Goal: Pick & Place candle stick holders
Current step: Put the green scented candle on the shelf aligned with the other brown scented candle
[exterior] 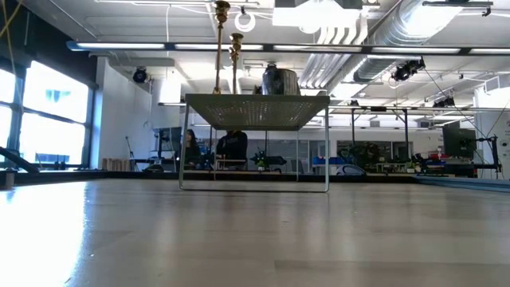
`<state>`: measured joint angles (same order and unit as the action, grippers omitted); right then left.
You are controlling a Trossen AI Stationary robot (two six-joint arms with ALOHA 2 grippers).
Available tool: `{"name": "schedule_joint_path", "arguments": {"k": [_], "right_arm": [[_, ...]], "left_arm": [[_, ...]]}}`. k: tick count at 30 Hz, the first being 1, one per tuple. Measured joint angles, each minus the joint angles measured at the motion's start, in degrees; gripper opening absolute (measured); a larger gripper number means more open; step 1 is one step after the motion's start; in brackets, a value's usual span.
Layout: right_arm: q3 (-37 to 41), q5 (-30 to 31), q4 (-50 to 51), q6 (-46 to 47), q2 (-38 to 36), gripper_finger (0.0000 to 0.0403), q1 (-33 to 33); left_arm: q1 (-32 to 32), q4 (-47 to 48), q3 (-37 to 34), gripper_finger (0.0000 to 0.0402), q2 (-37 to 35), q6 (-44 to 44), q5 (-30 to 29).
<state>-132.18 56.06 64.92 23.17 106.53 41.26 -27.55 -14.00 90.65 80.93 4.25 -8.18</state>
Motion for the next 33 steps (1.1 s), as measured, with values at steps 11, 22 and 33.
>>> {"name": "schedule_joint_path", "arguments": {"k": [11, 22, 33], "right_arm": [[-0.14, 8.62, 16.75, 8.83, -14.75, 0.0361, 5.08], [9.21, 8.13, 25.07, 15.52, -23.61, 0.0361, 4.19], [45.89, 8.59, 10.18, 27.11, -44.51, 0.0361, 1.69]], "left_arm": [[-2.17, 14.14, -0.02, 0.0392, -4.04, -1.64, -5.39], [-2.89, 21.73, -0.06, 0.0392, -3.96, -3.24, -5.41], [-2.87, 21.70, -0.06, 0.0392, -3.98, -3.02, -5.42]]}}
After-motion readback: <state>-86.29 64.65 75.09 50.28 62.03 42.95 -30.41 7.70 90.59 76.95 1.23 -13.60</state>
